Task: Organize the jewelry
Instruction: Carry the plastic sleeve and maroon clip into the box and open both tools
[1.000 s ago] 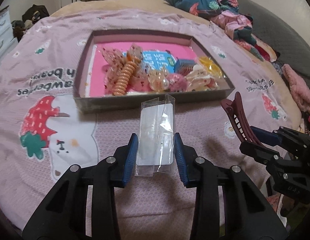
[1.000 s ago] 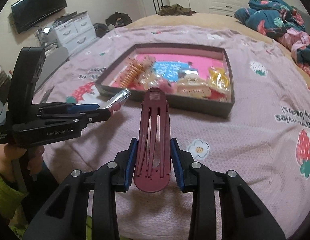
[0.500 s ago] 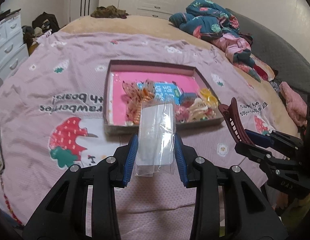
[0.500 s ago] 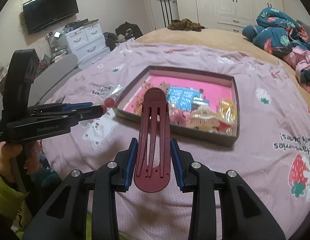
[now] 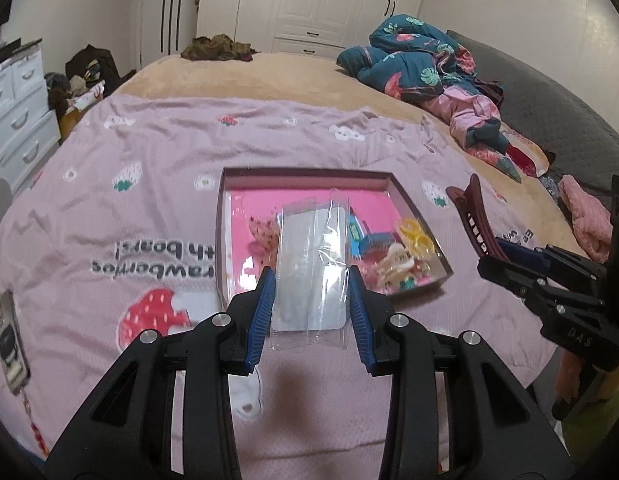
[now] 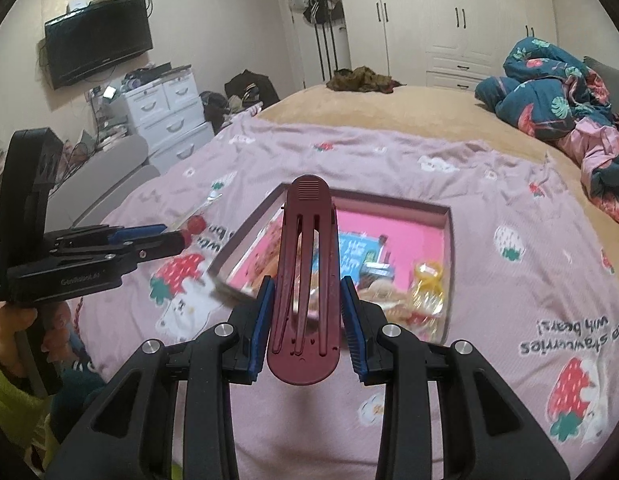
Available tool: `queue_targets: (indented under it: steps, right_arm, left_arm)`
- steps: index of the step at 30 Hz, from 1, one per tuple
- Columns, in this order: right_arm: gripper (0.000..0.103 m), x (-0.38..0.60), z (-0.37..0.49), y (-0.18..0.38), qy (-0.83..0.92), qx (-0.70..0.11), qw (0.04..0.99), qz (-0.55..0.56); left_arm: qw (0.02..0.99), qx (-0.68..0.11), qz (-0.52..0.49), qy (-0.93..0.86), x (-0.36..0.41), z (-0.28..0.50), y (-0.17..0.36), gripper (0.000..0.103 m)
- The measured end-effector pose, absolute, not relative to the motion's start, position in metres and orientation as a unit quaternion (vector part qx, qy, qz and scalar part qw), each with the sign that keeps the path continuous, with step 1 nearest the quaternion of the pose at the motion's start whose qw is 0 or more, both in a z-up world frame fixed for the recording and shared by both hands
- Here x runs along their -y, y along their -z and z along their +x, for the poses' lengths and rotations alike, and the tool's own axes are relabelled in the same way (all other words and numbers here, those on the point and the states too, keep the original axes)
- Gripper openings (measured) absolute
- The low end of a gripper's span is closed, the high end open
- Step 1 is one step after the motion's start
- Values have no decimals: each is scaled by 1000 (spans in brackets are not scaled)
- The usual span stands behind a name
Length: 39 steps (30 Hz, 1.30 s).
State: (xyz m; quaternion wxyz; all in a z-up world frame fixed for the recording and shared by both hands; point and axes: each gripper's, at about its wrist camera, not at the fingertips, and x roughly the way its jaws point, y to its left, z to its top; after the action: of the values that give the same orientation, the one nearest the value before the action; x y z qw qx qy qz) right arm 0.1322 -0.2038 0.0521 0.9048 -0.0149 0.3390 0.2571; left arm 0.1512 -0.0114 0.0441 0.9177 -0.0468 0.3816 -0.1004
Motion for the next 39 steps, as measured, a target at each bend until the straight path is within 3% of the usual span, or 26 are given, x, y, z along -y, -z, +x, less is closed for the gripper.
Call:
queue_targets:
  steps: [19, 39]
  right_arm:
    - [32, 214, 202, -59, -231, -326, 917, -8]
    - [32, 176, 241, 8, -234, -393, 889, -6]
  left_arm:
    - [921, -378, -40, 84, 9, 211, -44, 28]
    - [897, -431, -63, 76, -7, 243, 20, 28]
